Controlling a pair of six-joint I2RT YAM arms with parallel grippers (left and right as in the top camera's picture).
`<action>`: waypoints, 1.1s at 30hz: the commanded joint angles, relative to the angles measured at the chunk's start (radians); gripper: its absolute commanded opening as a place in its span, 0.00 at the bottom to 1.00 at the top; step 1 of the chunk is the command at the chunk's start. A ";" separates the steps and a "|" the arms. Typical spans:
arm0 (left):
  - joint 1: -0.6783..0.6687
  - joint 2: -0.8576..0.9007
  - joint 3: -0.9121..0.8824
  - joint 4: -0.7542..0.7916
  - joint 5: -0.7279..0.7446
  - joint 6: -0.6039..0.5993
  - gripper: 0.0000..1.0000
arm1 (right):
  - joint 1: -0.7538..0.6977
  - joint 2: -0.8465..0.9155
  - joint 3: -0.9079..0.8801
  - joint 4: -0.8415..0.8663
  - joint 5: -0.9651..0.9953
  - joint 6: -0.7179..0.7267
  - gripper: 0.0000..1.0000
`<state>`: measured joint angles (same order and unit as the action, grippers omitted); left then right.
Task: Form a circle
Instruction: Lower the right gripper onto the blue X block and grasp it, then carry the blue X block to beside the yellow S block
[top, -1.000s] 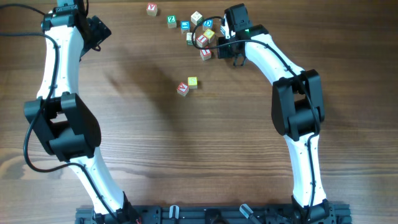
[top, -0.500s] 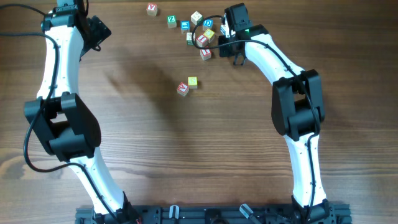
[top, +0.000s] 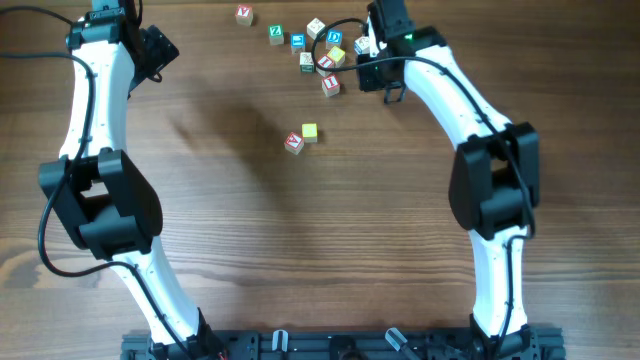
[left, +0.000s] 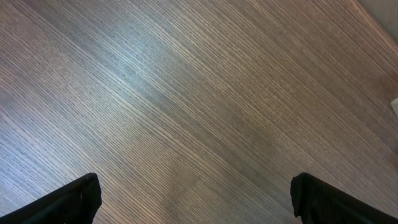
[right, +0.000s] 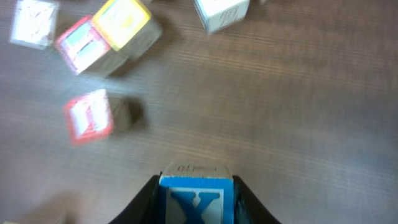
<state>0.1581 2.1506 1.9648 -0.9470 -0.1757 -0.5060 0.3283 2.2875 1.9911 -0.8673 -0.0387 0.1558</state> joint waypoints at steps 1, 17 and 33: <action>0.002 -0.003 0.010 -0.001 -0.013 0.005 1.00 | -0.001 -0.056 0.001 -0.107 -0.154 0.008 0.20; 0.002 -0.003 0.010 -0.001 -0.013 0.005 1.00 | 0.174 -0.053 -0.226 -0.225 -0.237 0.046 0.21; 0.002 -0.003 0.010 -0.001 -0.013 0.005 1.00 | 0.216 -0.053 -0.251 -0.064 -0.156 0.107 0.52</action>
<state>0.1581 2.1506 1.9648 -0.9470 -0.1757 -0.5060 0.5362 2.2425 1.7432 -0.9371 -0.2089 0.2569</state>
